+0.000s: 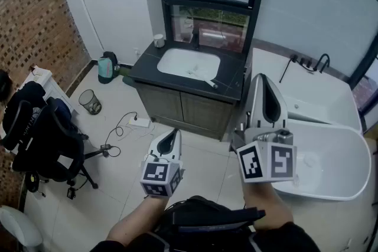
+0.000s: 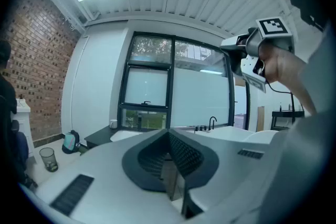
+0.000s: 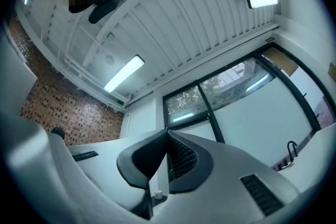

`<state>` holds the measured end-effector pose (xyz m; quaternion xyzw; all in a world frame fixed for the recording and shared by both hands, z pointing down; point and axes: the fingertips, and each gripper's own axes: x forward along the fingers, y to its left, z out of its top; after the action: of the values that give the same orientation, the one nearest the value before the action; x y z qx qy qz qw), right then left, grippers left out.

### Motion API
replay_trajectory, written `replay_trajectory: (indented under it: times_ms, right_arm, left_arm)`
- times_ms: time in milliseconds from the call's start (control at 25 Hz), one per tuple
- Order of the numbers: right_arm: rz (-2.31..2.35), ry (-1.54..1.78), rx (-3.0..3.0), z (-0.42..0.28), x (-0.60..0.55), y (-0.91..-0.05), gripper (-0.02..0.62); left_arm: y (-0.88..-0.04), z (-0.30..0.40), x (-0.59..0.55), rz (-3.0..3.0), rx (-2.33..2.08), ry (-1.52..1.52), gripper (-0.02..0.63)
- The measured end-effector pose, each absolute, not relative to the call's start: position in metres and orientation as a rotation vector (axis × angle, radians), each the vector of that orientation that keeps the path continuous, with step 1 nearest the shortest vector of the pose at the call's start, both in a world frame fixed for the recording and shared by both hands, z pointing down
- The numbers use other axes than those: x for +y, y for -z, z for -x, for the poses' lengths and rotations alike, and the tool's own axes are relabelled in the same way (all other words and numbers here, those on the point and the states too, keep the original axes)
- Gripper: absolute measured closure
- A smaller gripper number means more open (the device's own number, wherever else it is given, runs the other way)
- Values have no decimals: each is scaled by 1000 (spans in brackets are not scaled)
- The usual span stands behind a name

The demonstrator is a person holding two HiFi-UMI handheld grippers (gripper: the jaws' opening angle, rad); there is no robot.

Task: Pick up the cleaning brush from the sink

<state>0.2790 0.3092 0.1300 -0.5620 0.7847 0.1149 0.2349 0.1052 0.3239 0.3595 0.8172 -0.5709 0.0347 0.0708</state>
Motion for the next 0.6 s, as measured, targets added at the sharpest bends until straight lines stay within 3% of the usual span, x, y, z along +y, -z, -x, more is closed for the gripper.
replay_trajectory:
  times_ms: [200,600]
  right_arm:
    - [1497,-200,2293,-269,247,-158,591]
    - [1672,-112,2330,-201,34,-226,591]
  left_arm:
    - [-363,-108,286,-2469,-1732,-127,604]
    - [-393,0,122,-2416,-1742,-92,604]
